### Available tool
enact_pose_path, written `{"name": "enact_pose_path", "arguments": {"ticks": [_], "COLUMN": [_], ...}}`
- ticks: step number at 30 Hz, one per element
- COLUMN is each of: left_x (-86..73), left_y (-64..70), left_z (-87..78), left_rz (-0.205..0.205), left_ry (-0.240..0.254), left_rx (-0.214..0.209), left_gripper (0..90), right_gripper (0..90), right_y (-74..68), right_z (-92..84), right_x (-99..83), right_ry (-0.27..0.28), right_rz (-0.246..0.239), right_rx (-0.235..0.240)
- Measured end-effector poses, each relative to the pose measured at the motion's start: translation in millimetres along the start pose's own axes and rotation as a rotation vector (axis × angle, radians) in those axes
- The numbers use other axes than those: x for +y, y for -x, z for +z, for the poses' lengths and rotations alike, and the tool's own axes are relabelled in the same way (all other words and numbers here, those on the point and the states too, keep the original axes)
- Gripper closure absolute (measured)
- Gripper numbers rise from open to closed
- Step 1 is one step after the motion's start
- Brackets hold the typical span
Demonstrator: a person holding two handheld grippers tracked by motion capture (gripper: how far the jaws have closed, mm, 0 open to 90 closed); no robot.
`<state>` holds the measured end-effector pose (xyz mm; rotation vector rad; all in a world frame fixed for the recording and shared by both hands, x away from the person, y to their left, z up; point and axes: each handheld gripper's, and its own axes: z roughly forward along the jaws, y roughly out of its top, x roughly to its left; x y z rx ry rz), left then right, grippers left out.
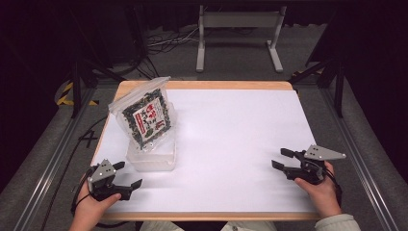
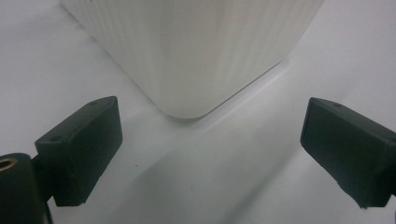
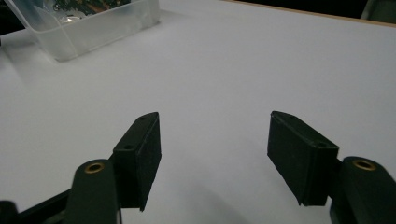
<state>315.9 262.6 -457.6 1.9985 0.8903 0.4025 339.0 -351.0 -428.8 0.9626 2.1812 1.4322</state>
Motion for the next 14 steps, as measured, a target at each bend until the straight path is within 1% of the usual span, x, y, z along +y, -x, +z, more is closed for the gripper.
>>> {"name": "enact_pose_path", "arguments": {"ticks": [2, 4, 6, 10, 11, 12, 14], "left_x": [0.1, 0.0, 0.3, 0.6, 0.3, 0.3, -0.1], "left_y": [-0.8, -0.7, -0.8, -1.4, -1.5, -1.5, -2.0], "left_z": [-0.2, 0.0, 0.3, 0.2, -0.2, -0.2, -1.4], "left_rz": [0.000, -0.012, -0.013, -0.018, -0.027, -0.027, -0.032], "left_ry": [0.000, 0.001, -0.006, -0.003, 0.004, 0.004, 0.020], "left_rx": [0.003, 0.000, 0.001, 0.007, 0.007, 0.007, 0.012], "left_gripper": [6.8, 6.8, 7.1, 7.7, 7.8, 8.1, 8.3], "right_gripper": [35.7, 35.7, 35.5, 35.3, 35.3, 35.3, 35.2], "right_y": [-1.6, -2.0, -3.0, -2.4, -2.1, -2.1, -1.5], "right_z": [2.5, 3.2, 5.3, 6.6, 6.8, 6.8, 7.0], "right_x": [-3.3, -3.9, -6.0, -8.3, -8.6, -8.6, -9.3], "right_ry": [-0.021, -0.024, -0.043, -0.055, -0.057, -0.057, -0.060], "right_rz": [0.001, 0.001, -0.001, 0.003, 0.005, 0.005, 0.010], "right_rx": [-0.001, -0.001, -0.001, -0.006, -0.008, -0.008, -0.008]}}
